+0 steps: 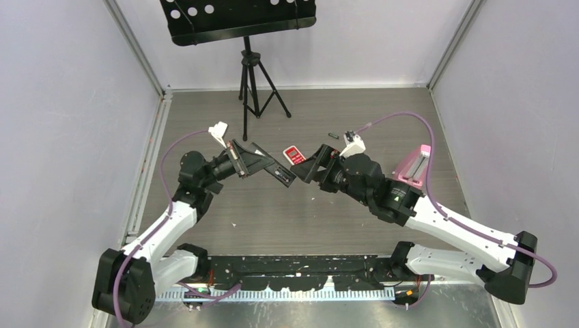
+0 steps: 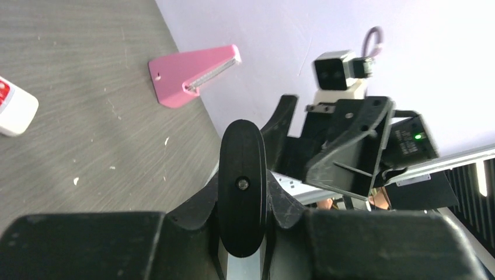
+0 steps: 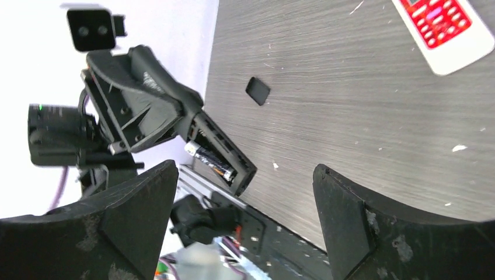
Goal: Load the batteries into the remote control
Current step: Load the battery into the remote control.
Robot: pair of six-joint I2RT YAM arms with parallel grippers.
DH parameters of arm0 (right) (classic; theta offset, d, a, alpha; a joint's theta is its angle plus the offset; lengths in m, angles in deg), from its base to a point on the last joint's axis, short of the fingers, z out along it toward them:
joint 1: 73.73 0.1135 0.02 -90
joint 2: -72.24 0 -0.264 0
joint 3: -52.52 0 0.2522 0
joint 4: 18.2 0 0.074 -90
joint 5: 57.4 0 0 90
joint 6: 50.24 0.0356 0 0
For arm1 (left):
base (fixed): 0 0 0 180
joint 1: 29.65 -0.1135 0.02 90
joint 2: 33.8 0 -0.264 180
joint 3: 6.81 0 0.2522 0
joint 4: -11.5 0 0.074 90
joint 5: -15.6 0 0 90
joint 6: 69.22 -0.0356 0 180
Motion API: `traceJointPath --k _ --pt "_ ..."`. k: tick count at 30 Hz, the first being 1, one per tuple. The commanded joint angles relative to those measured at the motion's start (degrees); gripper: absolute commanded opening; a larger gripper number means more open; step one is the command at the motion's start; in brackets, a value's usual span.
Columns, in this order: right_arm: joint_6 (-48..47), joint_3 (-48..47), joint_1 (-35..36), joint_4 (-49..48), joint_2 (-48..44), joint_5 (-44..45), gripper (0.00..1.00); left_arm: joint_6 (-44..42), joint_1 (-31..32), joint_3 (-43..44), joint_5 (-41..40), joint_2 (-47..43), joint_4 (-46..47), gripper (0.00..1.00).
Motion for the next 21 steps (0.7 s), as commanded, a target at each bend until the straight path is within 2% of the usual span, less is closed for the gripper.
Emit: traceJointPath --k 1,7,14,16,17,21 --pt "14.7 2.7 0.0 -10.8 -0.2 2.6 0.90 0.9 0.2 -0.1 -4.4 -2.7 3.9 0.00" --pt "16.7 -0.8 0.0 -20.3 7.7 -2.9 0.93 3.0 0.2 -0.4 -5.9 -3.2 4.3 0.00" --pt "17.1 -3.0 0.0 -24.2 12.3 -6.7 0.93 3.8 0.2 0.0 -5.4 -3.8 3.9 0.00" --pt "17.0 -3.1 -0.1 -24.7 12.7 -7.4 0.87 3.8 0.2 -0.1 -5.6 -4.2 3.6 0.00" --pt "17.1 -3.1 0.0 -24.8 12.8 -7.5 0.80 3.8 0.2 -0.2 -5.6 -4.3 3.5 0.00" --pt "17.4 -1.8 -0.1 -25.9 12.2 -7.4 0.66 3.7 0.2 0.1 -5.8 -4.6 2.7 0.00"
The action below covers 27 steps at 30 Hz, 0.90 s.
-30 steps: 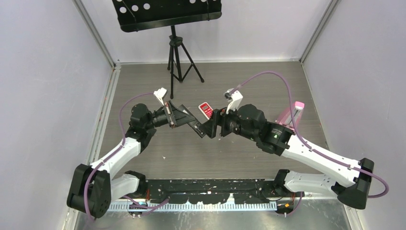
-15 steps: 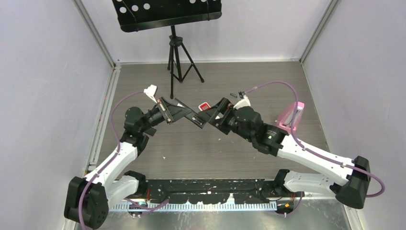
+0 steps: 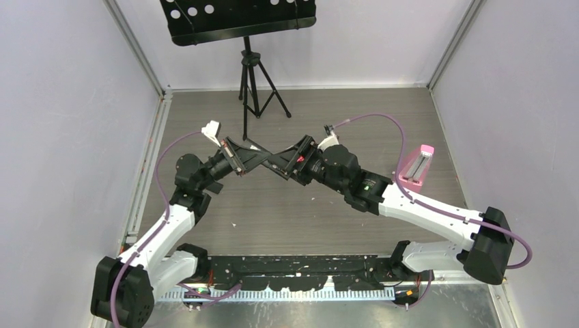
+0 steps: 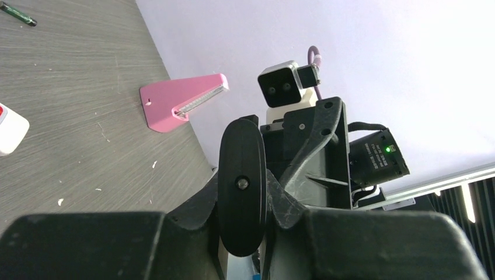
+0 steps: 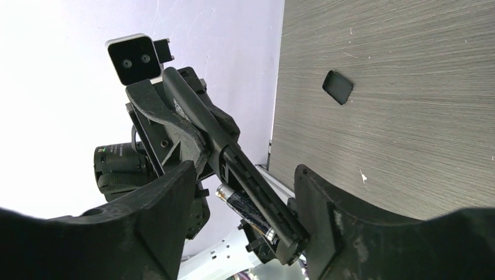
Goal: Load the batteries into the remote control
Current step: Load the battery into the remote control.
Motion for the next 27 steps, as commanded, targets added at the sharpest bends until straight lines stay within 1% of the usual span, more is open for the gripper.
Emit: traceJointPath --k 1,5,10,14,18,24,27 --pt "1.2 -0.9 0.1 -6.6 -1.1 -0.4 0.64 -0.2 0.2 0.3 -0.3 -1.2 1.3 0.00" --pt "0.5 0.1 0.0 -7.2 -2.0 -0.5 0.62 -0.2 0.2 0.8 -0.4 -1.3 -0.2 0.00" --pt "-0.1 0.5 0.0 -8.8 -1.8 -2.0 0.65 0.2 0.2 1.2 -0.2 -1.1 -1.2 0.00" --pt "-0.5 0.8 -0.1 -9.6 -1.4 -3.2 0.59 0.6 0.2 1.9 -0.1 -1.2 -3.9 0.00" --pt "-0.5 1.8 -0.2 -10.7 -1.7 -3.6 0.50 0.9 0.2 2.6 -0.1 -1.1 -6.1 0.00" --pt "-1.6 1.9 -0.2 -10.3 -2.0 -3.7 0.50 1.9 0.2 2.8 0.3 -0.5 -7.2 0.00" --pt "-2.1 2.3 -0.2 -10.6 -2.0 -3.8 0.45 3.3 0.2 2.8 0.4 -0.3 -7.2 0.00"
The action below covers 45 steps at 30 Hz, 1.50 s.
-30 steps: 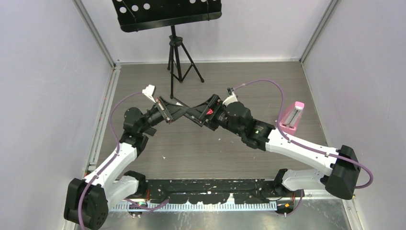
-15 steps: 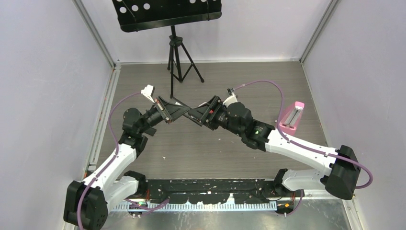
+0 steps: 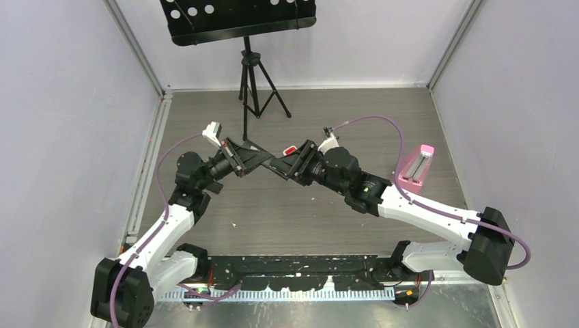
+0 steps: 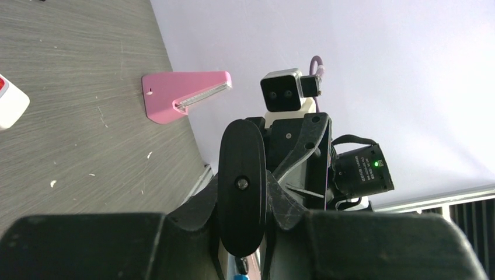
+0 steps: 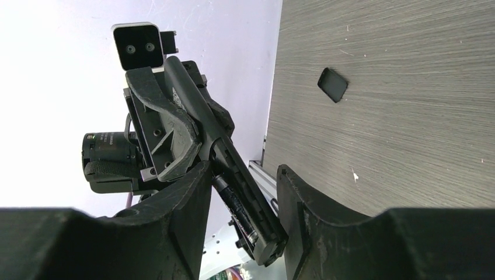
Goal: Load the batteries into the remote control
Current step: Load the battery into the remote control, then pick up the battery from the center of the board.
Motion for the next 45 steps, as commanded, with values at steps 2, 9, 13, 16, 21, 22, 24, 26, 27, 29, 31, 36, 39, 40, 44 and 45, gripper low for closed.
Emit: traceJointPath --k 2,9,13,16,21,22,24,26,27,29,31,36,39,40,44,45 --pt "-1.0 -0.1 0.5 -8.2 -1.9 -2.0 0.40 1.6 0.3 2.3 1.1 0.5 -2.2 0.00" --pt "-4.2 1.9 0.5 -12.0 -1.8 -2.7 0.33 6.9 0.3 1.8 0.8 0.6 -0.3 0.00" --pt "-7.0 3.4 0.0 -13.6 -2.5 -2.3 0.32 9.2 0.4 1.1 0.3 0.3 0.7 0.00" --pt "-9.4 4.7 -1.0 -15.8 -3.0 -3.1 0.30 12.7 0.2 -0.2 -0.1 0.8 2.7 0.00" --pt "-9.8 5.8 -3.8 -17.3 -3.8 -7.7 0.41 17.7 -0.1 -2.5 0.0 2.9 9.5 0.00" --pt "-9.3 6.0 -4.5 -17.4 -4.3 -8.2 0.52 17.2 -0.1 -2.6 0.2 3.1 9.9 0.00" --pt "-9.0 6.4 -6.2 -16.9 -5.9 -8.9 0.72 14.9 -0.1 -2.7 0.4 3.0 9.3 0.00" --pt "-9.2 6.5 -8.9 -15.0 -8.1 -10.2 0.79 10.7 -0.2 -2.6 0.6 2.4 6.9 0.00" --pt "-9.6 6.4 -10.5 -13.3 -9.5 -10.8 0.79 7.8 -0.3 -2.4 0.8 1.8 4.2 0.00" --pt "-11.0 5.6 -14.0 -8.0 -11.5 -11.2 0.79 1.3 -0.3 -1.8 1.1 0.1 -1.8 0.00" --pt "-14.4 3.1 -17.3 0.8 -11.8 -11.3 0.79 -5.5 -0.3 -0.7 0.3 -1.9 -11.2 0.00" --pt "-25.2 -5.2 -27.3 23.0 -2.1 -10.7 0.69 -16.4 -0.3 0.9 -2.1 -6.0 -24.7 0.00" --pt "-34.6 -9.2 -31.1 27.8 7.3 -6.0 0.64 -19.1 -0.3 1.9 -1.1 -6.3 -27.5 0.00" --pt "-38.5 -11.4 -31.6 29.5 11.3 -2.3 0.64 -19.8 -0.3 2.3 -0.3 -6.2 -27.8 0.00" --pt "-50.6 -21.0 -33.0 34.5 25.9 3.2 0.64 -22.8 -0.3 3.5 4.8 -5.3 -28.8 0.00" --pt "-53.2 -23.1 -33.1 35.4 28.3 3.9 0.65 -23.6 -0.3 3.7 6.0 -5.2 -28.9 0.00"
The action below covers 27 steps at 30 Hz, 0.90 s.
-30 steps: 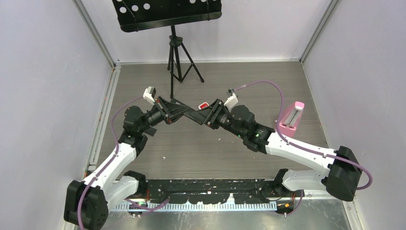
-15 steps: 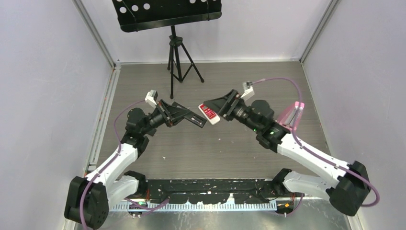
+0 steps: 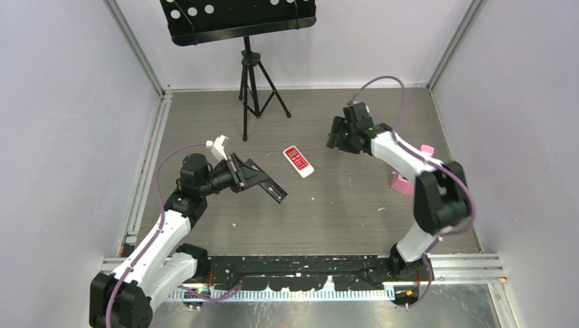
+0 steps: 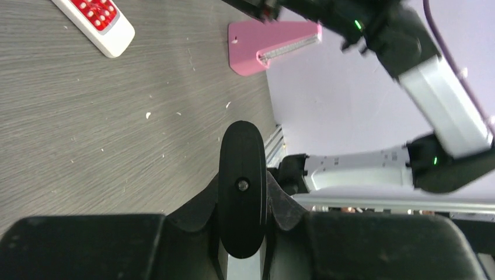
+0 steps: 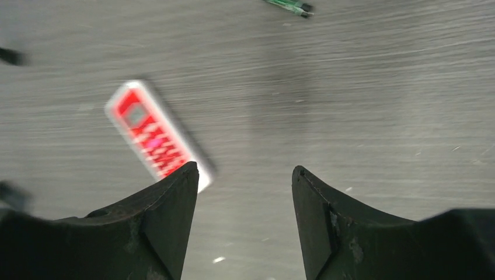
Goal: Load the batteries into the remote control
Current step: Pick up the battery from the center of the board.
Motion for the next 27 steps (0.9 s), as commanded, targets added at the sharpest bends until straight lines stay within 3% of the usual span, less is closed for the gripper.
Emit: traceJointPath --k 1,9,14,27 --pt "-18.3 -10.1 -0.7 9.8 10.6 7.1 0.65 -6.6 0.0 3.3 7.1 0.3 -2.1 0.00" --pt "-32.5 -25.8 -2.1 17.2 27.2 7.6 0.66 -7.3 0.0 3.1 15.5 2.2 3.2 0.00" --pt "-37.4 -33.3 -3.1 21.8 33.5 8.3 0.66 -8.0 0.0 3.1 15.5 1.3 2.8 0.00" --pt "-48.4 -42.0 -6.7 21.9 42.3 -7.5 0.58 -6.0 0.0 5.4 16.7 5.4 4.1 0.00"
